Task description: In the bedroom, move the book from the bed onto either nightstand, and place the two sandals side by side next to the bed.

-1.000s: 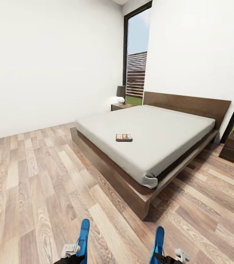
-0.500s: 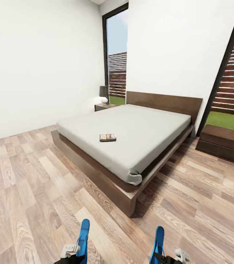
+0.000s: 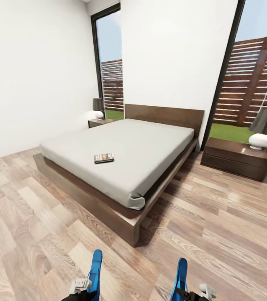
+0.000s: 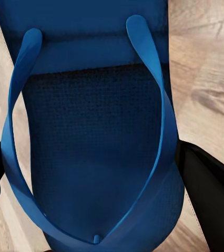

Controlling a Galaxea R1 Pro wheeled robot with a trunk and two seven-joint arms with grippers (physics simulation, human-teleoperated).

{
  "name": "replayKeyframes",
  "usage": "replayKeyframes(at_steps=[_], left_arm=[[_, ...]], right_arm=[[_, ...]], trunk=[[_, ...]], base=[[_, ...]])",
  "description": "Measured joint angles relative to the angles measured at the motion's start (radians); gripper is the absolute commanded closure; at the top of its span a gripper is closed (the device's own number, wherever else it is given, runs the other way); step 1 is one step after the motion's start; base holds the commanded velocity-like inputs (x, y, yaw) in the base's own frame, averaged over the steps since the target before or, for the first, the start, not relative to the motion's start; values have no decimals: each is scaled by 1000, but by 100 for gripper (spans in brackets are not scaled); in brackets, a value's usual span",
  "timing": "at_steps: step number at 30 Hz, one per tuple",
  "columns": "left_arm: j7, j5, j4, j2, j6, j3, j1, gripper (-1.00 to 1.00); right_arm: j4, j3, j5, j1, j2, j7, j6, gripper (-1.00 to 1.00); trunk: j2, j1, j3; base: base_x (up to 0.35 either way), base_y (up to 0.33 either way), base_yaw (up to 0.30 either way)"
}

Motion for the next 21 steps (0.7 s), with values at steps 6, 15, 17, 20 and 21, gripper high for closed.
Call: replayKeyframes(at_steps=[6, 15, 17, 20, 21], left_arm=[[0, 0, 0, 0, 0, 0, 0, 100], [0, 0, 0, 0, 0, -1, 0, 100], [0, 0, 0, 0, 0, -1, 0, 100], [0, 0, 0, 0, 0, 0, 0, 100], [0, 0, 0, 0, 0, 0, 0, 100]], right_arm=[[0, 0, 0, 0, 0, 0, 0, 100], [0, 0, 0, 0, 0, 0, 0, 100], [0, 0, 0, 0, 0, 0, 0, 100], [0, 0, 0, 0, 0, 0, 0, 100], [0, 0, 0, 0, 0, 0, 0, 100]], trunk=[[0, 0, 0], [0, 0, 0], [0, 0, 0], [0, 0, 0], [0, 0, 0]], base=[[0, 0, -300], [0, 0, -300], [0, 0, -300], [0, 0, -300], [0, 0, -300]])
